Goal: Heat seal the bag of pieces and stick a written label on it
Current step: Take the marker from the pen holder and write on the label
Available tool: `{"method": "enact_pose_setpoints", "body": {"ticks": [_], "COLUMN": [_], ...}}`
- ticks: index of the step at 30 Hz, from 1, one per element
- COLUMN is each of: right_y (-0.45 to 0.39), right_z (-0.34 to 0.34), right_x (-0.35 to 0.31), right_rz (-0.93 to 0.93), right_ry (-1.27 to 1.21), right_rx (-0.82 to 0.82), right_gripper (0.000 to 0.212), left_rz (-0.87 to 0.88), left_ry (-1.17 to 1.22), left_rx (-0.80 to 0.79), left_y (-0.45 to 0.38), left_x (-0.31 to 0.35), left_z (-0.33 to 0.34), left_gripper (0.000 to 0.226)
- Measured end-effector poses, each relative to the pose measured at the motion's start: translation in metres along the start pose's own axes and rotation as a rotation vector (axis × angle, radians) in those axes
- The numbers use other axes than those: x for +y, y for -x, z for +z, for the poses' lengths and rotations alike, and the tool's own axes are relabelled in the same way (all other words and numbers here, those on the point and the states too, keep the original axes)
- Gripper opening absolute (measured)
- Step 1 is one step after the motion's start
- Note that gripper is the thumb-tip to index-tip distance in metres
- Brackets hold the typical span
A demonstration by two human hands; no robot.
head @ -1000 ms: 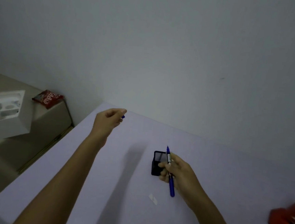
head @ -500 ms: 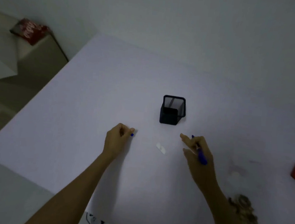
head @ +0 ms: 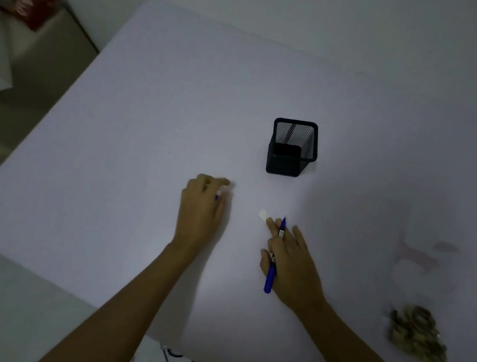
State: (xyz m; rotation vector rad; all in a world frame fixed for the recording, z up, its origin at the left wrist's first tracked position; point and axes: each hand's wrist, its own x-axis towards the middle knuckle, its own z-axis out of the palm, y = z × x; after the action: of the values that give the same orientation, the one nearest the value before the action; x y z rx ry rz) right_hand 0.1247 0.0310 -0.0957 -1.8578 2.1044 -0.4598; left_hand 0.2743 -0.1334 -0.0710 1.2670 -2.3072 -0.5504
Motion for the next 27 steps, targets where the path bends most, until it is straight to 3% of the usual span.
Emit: {"method": "enact_pose_setpoints", "body": {"ticks": [2,4,8,15,27], "right_y": [-0.001,-0.001,-0.001,0.000,0.000], "right_z": [0.002,0.004,0.004,0.007,0.014], "right_x": [0.000,0.001,0.001,0.002,0.007], "right_rz": [0.017,0.012,0.027,0.015,-0.005], "right_ry": [0.002,0.005,0.003,0.001,0.012], "right_rx": [0.004,0.016,0.018,0.062,0.129], "right_gripper": [0.020,0.022,0.022,0.020,0.021], "left_rz": [0.255,0.336,0.328,0.468,0.350], "left_ry": [-0.044,-0.065,-0.096,-0.193,-0.211], "left_rx": [-0.112,-0.245,-0.325,-0.338,-0.667], "left_y": [0.004,0.004,-0.004,-0.013,-0.034], "left_x": [0.008,0.015,0.025,0.033,0.057], "left_z": [0.013,0.026,0.034,0.029,0.029], "left_gripper": [0.028,0.031,0.026,0.017,0.014]}}
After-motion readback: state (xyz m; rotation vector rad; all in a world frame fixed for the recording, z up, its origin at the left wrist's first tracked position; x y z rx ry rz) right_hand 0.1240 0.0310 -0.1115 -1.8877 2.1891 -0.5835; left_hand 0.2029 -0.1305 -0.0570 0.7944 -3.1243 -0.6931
